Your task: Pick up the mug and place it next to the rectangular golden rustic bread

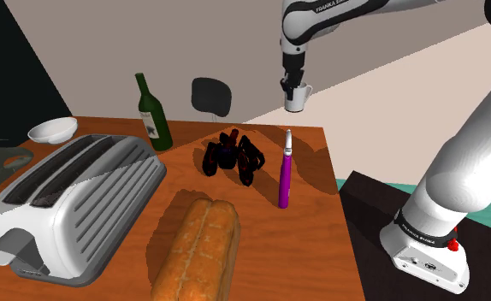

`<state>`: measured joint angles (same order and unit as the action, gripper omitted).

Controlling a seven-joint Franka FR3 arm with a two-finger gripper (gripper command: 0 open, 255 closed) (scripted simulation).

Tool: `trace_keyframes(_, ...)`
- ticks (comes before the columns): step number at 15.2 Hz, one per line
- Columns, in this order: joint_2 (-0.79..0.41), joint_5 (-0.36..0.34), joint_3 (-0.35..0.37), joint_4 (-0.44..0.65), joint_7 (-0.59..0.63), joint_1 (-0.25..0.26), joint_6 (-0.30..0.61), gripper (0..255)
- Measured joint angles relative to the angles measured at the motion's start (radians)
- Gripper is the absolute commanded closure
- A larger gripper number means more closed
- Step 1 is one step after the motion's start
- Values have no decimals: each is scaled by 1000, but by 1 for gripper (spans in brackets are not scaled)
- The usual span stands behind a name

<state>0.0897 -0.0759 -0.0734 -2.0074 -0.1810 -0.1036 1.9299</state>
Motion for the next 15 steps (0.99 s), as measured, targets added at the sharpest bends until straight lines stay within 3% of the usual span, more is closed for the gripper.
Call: trace_keyframes(15, 21, 4, 18, 165, 17, 14, -188, 255)
